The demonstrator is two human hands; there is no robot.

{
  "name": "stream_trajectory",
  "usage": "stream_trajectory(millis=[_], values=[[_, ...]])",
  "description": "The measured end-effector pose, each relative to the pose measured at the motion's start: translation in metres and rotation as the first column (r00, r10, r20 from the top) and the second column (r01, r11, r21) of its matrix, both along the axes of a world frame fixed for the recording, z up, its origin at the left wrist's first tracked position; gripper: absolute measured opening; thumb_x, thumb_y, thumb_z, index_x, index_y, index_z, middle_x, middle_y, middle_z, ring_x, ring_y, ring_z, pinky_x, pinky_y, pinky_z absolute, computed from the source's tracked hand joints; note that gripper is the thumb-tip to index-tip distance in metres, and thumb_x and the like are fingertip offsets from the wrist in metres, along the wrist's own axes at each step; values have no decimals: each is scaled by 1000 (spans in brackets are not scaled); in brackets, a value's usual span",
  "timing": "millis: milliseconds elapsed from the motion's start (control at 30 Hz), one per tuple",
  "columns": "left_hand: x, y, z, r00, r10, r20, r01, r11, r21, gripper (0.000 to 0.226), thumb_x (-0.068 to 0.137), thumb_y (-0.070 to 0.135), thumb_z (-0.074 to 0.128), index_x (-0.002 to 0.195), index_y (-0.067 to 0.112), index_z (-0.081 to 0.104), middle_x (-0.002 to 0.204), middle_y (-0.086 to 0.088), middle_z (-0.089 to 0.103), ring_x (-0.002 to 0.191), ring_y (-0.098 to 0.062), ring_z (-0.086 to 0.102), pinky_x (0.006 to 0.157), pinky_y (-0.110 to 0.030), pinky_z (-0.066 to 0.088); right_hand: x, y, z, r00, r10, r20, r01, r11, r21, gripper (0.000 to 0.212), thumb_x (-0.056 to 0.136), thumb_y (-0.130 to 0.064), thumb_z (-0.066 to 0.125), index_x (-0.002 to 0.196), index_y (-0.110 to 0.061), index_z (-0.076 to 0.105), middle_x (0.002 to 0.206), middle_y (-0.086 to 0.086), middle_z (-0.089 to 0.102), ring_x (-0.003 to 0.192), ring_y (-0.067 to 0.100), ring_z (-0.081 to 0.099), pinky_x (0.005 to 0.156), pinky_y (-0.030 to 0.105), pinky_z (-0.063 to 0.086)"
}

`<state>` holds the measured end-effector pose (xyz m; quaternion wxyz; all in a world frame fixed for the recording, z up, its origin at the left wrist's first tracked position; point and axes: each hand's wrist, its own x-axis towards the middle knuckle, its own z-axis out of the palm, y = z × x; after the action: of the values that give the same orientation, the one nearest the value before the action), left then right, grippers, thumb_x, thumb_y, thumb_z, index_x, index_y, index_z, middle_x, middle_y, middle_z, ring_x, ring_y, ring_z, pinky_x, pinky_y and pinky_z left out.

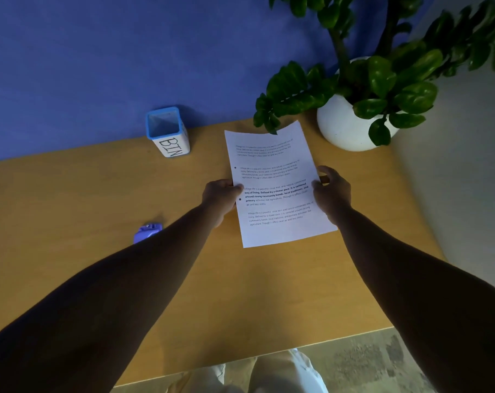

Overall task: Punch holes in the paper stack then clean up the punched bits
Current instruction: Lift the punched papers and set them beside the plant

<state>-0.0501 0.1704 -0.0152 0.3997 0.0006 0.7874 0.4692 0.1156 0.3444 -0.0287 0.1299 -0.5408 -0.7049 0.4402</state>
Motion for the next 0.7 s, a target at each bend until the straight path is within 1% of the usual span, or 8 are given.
stream_trajectory(millis=[67,167,200,300,367,533,633,700], values=[[-1,7,-3,1000,-6,0,6,1000,-9,22,93,19,66,112,11,72,105,-6,73,104,-27,70,92,-42,58,-1,7,-4,1000,4,-1,-4,1000,11,39,93,-12,52,130,-21,60,111,0,68,86,12,57,62,16,43],[-3,18,-6,1000,-3,5,3,1000,-11,20,92,19,66,110,11,71,107,-7,73,103,-26,70,92,-41,58,-2,17,-11,1000,13,-11,-13,1000,13,38,92,-9,51,127,-20,62,105,-4,66,79,9,56,45,2,35],[-4,22,-8,1000,-2,3,2,1000,-13,19,92,19,66,109,12,71,107,-7,73,102,-26,70,92,-41,58,-2,21,-13,1000,15,-7,-14,1000,15,38,92,-9,50,127,-20,62,104,-6,65,78,9,56,42,-1,33],[-7,31,-12,1000,-4,-16,4,1000,-23,16,92,20,67,107,14,71,106,-7,73,101,-25,70,92,-40,58,-5,31,-16,1000,16,13,-17,999,30,38,93,-9,49,126,-21,63,102,-6,64,73,4,54,41,-1,32],[-9,36,-15,1000,2,-22,-2,1000,-29,14,92,21,67,104,16,71,106,-6,73,100,-24,71,92,-40,58,-8,36,-18,1000,11,27,-12,999,47,38,92,-9,49,125,-20,64,104,-3,67,75,7,54,47,1,34],[-15,46,-23,999,-2,-48,0,999,-44,21,90,22,69,110,15,72,108,-6,74,97,-22,71,92,-40,58,-16,48,-21,999,-23,40,20,997,75,35,89,-9,51,120,-18,67,110,3,71,86,14,57,70,22,45],[-14,48,-25,993,-20,-113,12,997,-79,22,88,24,68,109,19,73,104,-2,75,91,-19,72,89,-39,59,-18,52,-21,995,-4,96,-9,991,136,29,88,-10,52,109,-16,70,105,3,72,85,15,57,74,22,42],[-13,47,-25,979,-36,-202,13,993,-114,25,86,26,68,110,24,73,103,4,75,90,-15,71,86,-37,60,-17,52,-24,992,4,127,-25,986,167,25,86,-10,52,103,-13,71,101,6,72,88,21,61,73,22,41]])
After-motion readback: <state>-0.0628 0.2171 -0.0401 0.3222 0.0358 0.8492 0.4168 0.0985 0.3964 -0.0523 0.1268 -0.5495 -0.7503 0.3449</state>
